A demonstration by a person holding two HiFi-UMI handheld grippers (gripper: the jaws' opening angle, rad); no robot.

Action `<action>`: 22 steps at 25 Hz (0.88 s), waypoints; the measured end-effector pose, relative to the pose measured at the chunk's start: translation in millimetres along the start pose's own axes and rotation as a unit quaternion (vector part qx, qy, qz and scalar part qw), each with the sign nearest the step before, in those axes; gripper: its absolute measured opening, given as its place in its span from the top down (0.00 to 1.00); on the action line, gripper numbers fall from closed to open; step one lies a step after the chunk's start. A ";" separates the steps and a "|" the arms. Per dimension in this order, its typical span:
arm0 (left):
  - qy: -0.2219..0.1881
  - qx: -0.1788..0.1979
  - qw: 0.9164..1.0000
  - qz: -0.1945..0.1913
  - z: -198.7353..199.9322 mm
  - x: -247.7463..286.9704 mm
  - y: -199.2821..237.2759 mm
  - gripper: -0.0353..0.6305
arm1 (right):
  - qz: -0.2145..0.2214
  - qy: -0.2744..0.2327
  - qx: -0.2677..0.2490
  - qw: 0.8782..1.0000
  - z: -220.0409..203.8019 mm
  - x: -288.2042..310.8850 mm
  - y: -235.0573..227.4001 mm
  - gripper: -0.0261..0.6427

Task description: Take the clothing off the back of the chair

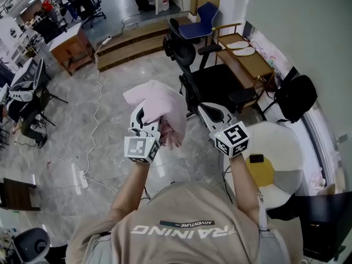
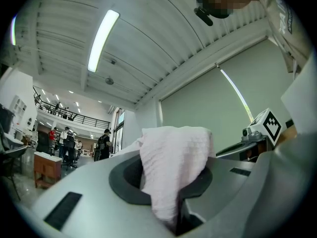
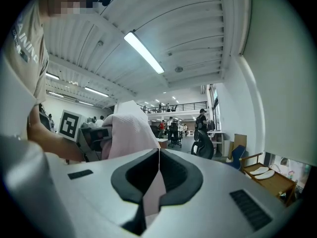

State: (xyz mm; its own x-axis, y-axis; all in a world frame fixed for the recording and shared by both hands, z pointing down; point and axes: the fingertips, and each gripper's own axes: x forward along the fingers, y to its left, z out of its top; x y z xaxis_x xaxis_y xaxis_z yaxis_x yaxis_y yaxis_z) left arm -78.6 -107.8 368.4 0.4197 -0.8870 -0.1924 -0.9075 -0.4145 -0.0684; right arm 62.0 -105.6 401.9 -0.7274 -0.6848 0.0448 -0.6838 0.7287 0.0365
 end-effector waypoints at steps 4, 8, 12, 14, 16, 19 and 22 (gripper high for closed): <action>-0.003 -0.004 1.000 0.000 3.6 0.7 0.1 0.80 | -0.003 -0.002 0.000 1.000 2.8 -0.7 -0.3 0.92; -0.005 -0.007 1.000 -0.002 4.0 -4.8 -3.4 0.80 | -0.004 -0.002 0.002 1.000 1.1 -4.8 5.4 0.92; -0.002 -0.010 1.000 -0.005 -2.3 -10.0 -4.5 0.80 | -0.005 0.002 0.002 1.000 -3.3 -5.2 10.6 0.92; 0.002 -0.008 1.000 -0.006 -5.1 -11.8 -4.6 0.80 | -0.004 0.006 0.003 1.000 -6.1 -5.3 13.5 0.92; 0.008 -0.007 1.000 -0.005 -7.2 -14.0 -4.0 0.80 | -0.003 0.009 0.004 1.000 -7.8 -5.1 15.7 0.92; 0.006 -0.014 1.000 -0.003 -10.7 -15.8 -2.2 0.80 | -0.002 0.013 0.003 1.000 -10.8 -5.4 18.8 0.92; 0.004 -0.014 1.000 -0.003 -11.2 -17.6 -1.4 0.80 | -0.003 0.016 0.002 1.000 -14.6 -6.0 21.2 0.92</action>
State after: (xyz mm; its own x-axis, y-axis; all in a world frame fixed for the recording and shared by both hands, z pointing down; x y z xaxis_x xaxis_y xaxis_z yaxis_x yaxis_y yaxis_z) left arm -84.5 -93.9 382.9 0.4252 -0.8862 -0.1842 -0.9042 -0.4250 -0.0428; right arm 52.7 -85.9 417.0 -0.7215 -0.6881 0.0772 -0.6880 0.7250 0.0320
